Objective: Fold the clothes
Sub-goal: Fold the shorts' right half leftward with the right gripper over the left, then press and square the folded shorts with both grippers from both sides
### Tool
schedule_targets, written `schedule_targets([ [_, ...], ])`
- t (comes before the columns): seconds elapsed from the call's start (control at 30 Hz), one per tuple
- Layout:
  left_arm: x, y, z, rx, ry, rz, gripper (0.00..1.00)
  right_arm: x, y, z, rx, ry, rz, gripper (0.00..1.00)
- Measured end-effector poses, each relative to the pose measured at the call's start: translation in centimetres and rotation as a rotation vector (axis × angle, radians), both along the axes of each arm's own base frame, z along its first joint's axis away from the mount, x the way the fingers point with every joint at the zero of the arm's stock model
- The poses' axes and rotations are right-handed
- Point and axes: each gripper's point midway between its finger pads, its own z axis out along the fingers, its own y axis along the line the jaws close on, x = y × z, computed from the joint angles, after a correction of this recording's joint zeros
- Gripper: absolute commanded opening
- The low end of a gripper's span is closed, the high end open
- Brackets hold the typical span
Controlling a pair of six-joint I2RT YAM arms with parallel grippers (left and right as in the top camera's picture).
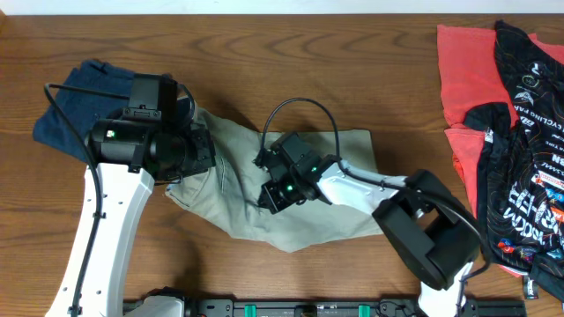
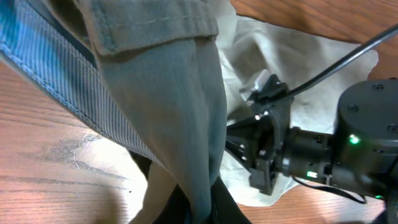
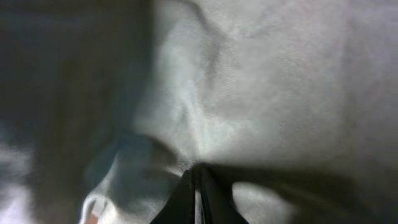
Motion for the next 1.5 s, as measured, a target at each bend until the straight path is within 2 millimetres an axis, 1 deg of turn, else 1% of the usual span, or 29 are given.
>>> schedule_targets([
  [0.07, 0.0, 0.0, 0.0, 0.0, -0.001, 0.0, 0.06, 0.7, -1.6, 0.2, -0.038, 0.0, -0.033, 0.11],
  [0.13, 0.1, 0.0, 0.0, 0.0, -0.003, 0.0, 0.06, 2.0, -3.7, 0.8, -0.076, -0.022, -0.074, 0.16],
  [0.2, 0.1, 0.0, 0.0, 0.0, -0.004, 0.0, 0.06, 3.4, -6.0, 2.1, -0.098, -0.051, -0.115, 0.2],
  [0.23, 0.1, 0.1, 0.0, 0.003, -0.004, 0.001, 0.06, 3.8, -6.9, 2.9, -0.103, -0.063, -0.126, 0.2],
  [0.3, 0.1, 0.2, 0.0, 0.011, -0.005, 0.004, 0.06, 4.7, -9.3, 4.7, -0.127, -0.099, -0.16, 0.19],
  [0.33, 0.1, 0.3, 0.0, 0.019, -0.005, 0.006, 0.06, 4.9, -10.3, 5.3, -0.142, -0.109, -0.177, 0.19],
  [0.4, 0.2, 0.5, -0.1, 0.029, -0.007, 0.01, 0.06, 5.2, -13.3, 6.1, -0.217, -0.117, -0.227, 0.18],
  [0.43, 0.2, 0.6, -0.1, 0.032, -0.008, 0.011, 0.06, 5.2, -15.1, 6.1, -0.27, -0.113, -0.254, 0.18],
  [0.5, 0.3, 0.7, -0.1, 0.039, -0.011, 0.013, 0.06, 5.1, -18.0, 5.5, -0.368, -0.097, -0.298, 0.19],
  [0.57, 0.4, 0.7, -0.1, 0.042, -0.018, 0.015, 0.06, 5.0, -20.5, 4.8, -0.456, -0.076, -0.334, 0.2],
  [0.63, 0.7, 0.8, 0.0, 0.043, -0.027, 0.016, 0.06, 5.0, -22.6, 4.1, -0.526, -0.066, -0.366, 0.2],
  [0.73, 0.8, 0.8, 0.1, 0.043, -0.033, 0.016, 0.06, 4.9, -24.9, 3.0, -0.608, -0.049, -0.405, 0.2],
  [0.8, 0.8, 0.8, 0.1, 0.044, -0.035, 0.016, 0.06, 4.5, -26.1, 2.0, -0.66, -0.026, -0.425, 0.2],
  [0.87, 0.9, 0.8, 0.1, 0.044, -0.036, 0.017, 0.06, 4.0, -26.8, 1.2, -0.692, -0.007, -0.434, 0.2],
  [0.97, 1.1, 0.9, 0.1, 0.045, -0.044, 0.021, 0.06, 3.3, -27.2, -0.3, -0.72, 0.022, -0.433, 0.17],
  [1.1, 1.4, 0.7, 0.3, 0.023, -0.054, 0.029, 0.06, 3.6, -26.9, -0.4, -0.706, 0.005, -0.445, 0.15],
  [1.2, 1.9, -0.5, 0.9, -0.049, -0.075, 0.023, 0.07, 3.7, -26.5, -0.6, -0.693, -0.013, -0.443, 0.14],
  [1.33, 2.3, -2.4, 1.7, -0.165, -0.082, 0.032, 0.06, 4.0, -25.0, -0.5, -0.666, -0.044, -0.431, 0.14],
  [1.5, 1.6, -4.6, 2.0, -0.23, -0.048, 0.025, 0.06, 3.9, -22.3, -0.5, -0.634, -0.083, -0.389, 0.14],
])
